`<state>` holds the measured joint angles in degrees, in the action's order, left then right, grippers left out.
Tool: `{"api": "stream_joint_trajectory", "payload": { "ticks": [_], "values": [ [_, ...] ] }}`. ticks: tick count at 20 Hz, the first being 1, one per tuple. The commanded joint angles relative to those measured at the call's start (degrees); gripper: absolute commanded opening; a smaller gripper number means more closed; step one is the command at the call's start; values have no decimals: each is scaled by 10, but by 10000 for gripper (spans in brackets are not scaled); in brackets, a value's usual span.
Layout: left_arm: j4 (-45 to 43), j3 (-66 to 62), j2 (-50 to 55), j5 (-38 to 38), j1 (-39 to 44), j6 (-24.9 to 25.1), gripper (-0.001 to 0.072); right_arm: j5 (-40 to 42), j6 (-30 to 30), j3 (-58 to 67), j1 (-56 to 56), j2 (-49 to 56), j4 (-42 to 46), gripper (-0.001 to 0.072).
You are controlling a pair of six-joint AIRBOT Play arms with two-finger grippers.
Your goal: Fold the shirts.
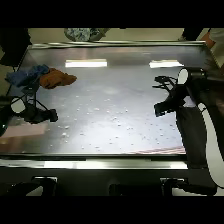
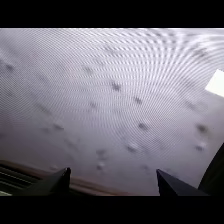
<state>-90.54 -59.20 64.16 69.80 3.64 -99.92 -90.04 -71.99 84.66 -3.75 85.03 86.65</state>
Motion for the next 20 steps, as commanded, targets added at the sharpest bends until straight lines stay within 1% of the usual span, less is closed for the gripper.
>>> {"api": "stream_joint_trajectory", "payload": {
  "ticks": [1, 4, 6, 7, 8, 9, 10, 11, 12, 13, 14, 15, 16, 18, 19, 20],
  "values": [
    [0, 0, 1, -40, 0, 0, 682, 22, 0, 0, 0, 0, 0, 650],
    [0, 0, 1, -50, 0, 0, 682, 49, 0, 0, 0, 0, 25, 651],
    [1, 0, 4, -74, 0, 0, 683, 66, 0, 0, 0, 0, 32, 651],
    [2, 0, 7, -100, 0, 0, 689, 78, 0, 0, 0, 0, 32, 651],
    [1, -3, 13, -145, -2, 2, 720, 91, 0, 0, 0, 0, 32, 651],
    [2, -18, 27, -177, -11, 11, 720, 103, 0, 0, 0, 0, 32, 650],
    [4, -53, 59, -186, -29, 11, 720, 111, -11, 0, 0, 0, 30, 650],
    [15, -102, 99, -175, -52, 10, 720, 110, -17, 0, 0, 1, 27, 650],
    [44, -163, 151, -152, -84, 7, 720, 109, -25, 0, 0, 1, 23, 650],
    [88, -227, 208, -124, -118, -11, 720, 110, -27, 0, 0, 1, 19, 650],
    [138, -282, 259, -103, -150, -50, 720, 112, -27, 0, 0, 1, 19, 650],
    [198, -326, 308, -98, -181, -88, 720, 117, -28, 0, 0, 1, 19, 650],
    [255, -351, 346, -105, -206, -105, 720, 120, -28, 0, 0, 1, 19, 649],
    [362, -361, 398, -158, -241, -107, 720, 120, -28, 0, 0, 1, 17, 648],
    [397, -361, 417, -191, -248, -106, 720, 120, -28, 0, 0, 1, 11, 641],
    [420, -361, 433, -227, -250, -94, 720, 122, -28, 0, 0, 1, 4, 617]
  ]
}}
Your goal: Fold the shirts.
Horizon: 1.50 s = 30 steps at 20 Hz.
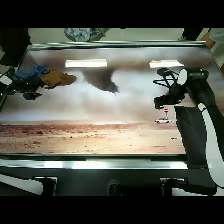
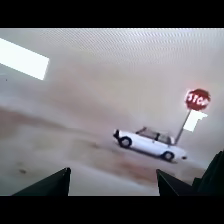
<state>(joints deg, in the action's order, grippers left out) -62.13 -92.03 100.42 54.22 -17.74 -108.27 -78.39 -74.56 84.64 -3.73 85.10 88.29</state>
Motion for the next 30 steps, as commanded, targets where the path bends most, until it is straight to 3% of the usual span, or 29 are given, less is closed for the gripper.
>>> {"api": "stream_joint_trajectory", "payload": {
  "ticks": [1, 4, 11, 12, 13, 14, 15, 17, 19, 21, 23, 27, 30],
  "values": [
    [153, -33, 84, -106, -34, -3, 720, 10, -1, 0, 0, 0, -20, 609],
    [234, -33, 121, -208, -21, 49, 720, 28, 0, 0, 0, 0, -42, 609],
    [326, -33, 187, -324, 8, 50, 720, 28, 0, 0, -1, 0, -99, 609],
    [326, -33, 190, -329, 12, 50, 623, 25, 0, 0, 0, 0, -99, 609],
    [326, -33, 191, -329, 16, 50, 317, 21, 0, 0, 0, 0, -98, 609],
    [326, -33, 189, -329, 18, 50, 71, 19, 0, 0, 0, 0, -98, 609],
    [326, -33, 183, -327, 21, 56, 32, 21, 5, 0, 0, 0, -97, 610],
    [326, -33, 150, -326, 28, 123, 29, 31, 22, 0, 0, 0, -83, 612],
    [326, -33, 88, -299, 37, 224, 27, 57, 26, 1, 0, 0, -53, 610],
    [325, -33, -1, -223, 48, 344, 27, 57, 54, 16, 0, -5, -20, 610],
    [311, -33, -103, -136, 64, 412, 27, 35, 58, 33, 0, -35, 8, 611],
    [285, -32, -298, 20, 123, 410, 27, -1, 80, 39, 0, -163, 66, 610],
    [260, -31, -382, 127, 185, 351, 27, -37, 79, 39, 0, -267, 72, 610]
  ]
}}
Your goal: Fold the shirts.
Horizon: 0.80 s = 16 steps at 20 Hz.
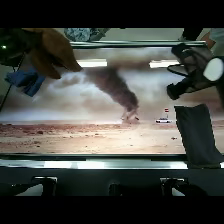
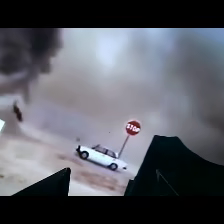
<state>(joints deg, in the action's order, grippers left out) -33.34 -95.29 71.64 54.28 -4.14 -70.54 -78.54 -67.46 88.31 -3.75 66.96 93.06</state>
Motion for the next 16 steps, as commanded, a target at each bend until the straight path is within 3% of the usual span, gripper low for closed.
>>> {"api": "stream_joint_trajectory", "payload": {
  "ticks": [1, 3, 5, 8, 11, 15, 16],
  "values": [
    [-50, 7, -110, 154, 72, -47, 27, -57, 8, 2, 0, -117, 24, 610],
    [-89, 40, -131, 189, 126, -79, 27, -104, 8, 2, 0, -162, 25, 610],
    [-98, 99, -134, 191, 182, -81, 27, -155, 8, 2, 0, -192, 25, 610],
    [-98, 235, -123, 142, 262, -81, 27, -217, 8, 2, 0, -198, 24, 610],
    [-97, 360, -80, 66, 333, -80, 28, -214, 8, 0, 0, -180, 24, 610],
    [-97, 387, 43, 63, 376, -80, 30, -196, 9, 0, 0, -124, 21, 609],
    [-97, 374, 66, 70, 371, -80, 118, -190, 9, 0, 0, -107, 21, 609]
  ]
}}
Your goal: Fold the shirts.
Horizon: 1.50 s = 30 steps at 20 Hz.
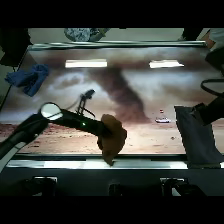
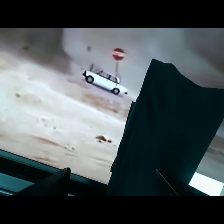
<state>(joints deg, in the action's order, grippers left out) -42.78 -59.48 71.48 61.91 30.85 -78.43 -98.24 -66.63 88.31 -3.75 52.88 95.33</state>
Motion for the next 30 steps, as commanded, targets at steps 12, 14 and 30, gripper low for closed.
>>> {"api": "stream_joint_trajectory", "payload": {
  "ticks": [12, 14, 30],
  "values": [
    [-123, -7, 32, 143, -181, -7, 672, 105, 71, -225, 0, 158, -264, 679],
    [-91, 79, 35, 75, -157, 3, 598, 143, 80, -306, 0, 158, -302, 679],
    [-54, 134, 83, -139, -30, -39, 30, 329, 82, -480, 0, 217, -504, 669]
  ]
}}
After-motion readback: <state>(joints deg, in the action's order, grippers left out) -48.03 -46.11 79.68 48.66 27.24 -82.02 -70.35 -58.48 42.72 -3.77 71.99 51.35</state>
